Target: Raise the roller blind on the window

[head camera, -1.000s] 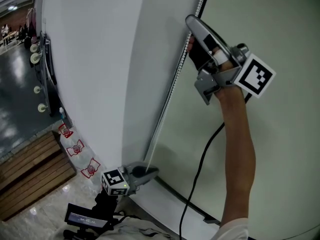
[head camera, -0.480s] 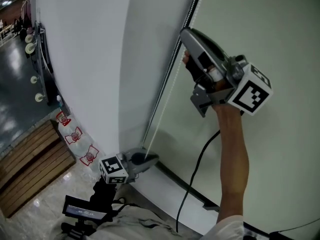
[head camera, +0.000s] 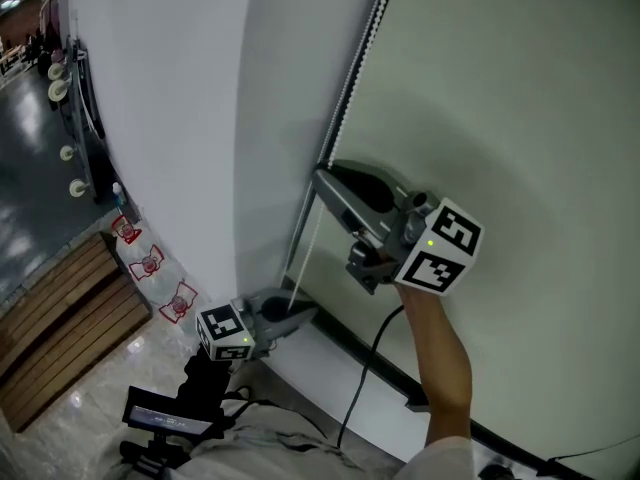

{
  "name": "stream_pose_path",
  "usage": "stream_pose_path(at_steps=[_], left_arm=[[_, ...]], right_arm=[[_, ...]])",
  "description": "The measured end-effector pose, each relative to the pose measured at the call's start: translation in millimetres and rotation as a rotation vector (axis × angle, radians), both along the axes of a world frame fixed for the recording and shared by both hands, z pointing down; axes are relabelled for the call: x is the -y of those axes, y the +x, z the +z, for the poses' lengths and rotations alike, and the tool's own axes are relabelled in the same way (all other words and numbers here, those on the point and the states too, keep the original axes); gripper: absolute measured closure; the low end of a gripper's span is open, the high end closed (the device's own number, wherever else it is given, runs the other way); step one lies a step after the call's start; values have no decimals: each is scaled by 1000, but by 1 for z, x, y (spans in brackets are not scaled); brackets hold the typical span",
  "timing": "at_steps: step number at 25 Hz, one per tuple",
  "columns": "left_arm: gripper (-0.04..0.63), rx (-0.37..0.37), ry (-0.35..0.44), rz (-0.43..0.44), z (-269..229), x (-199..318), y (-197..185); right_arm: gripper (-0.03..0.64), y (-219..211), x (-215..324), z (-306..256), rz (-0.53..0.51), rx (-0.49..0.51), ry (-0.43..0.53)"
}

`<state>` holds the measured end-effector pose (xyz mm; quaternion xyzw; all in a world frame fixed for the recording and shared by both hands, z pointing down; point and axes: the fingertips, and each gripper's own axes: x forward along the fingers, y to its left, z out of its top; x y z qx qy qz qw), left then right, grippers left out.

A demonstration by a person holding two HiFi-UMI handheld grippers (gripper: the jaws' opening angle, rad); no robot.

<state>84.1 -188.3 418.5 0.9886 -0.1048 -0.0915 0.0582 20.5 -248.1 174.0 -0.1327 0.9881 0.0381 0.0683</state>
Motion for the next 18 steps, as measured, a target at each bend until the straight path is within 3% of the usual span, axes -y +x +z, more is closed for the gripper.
stream_pose_path(at_steps=[18], left_arm=[[597,-2,5,-12,1,5,-7]], right_arm=[[601,3,-18,153,-4,-107,-206]])
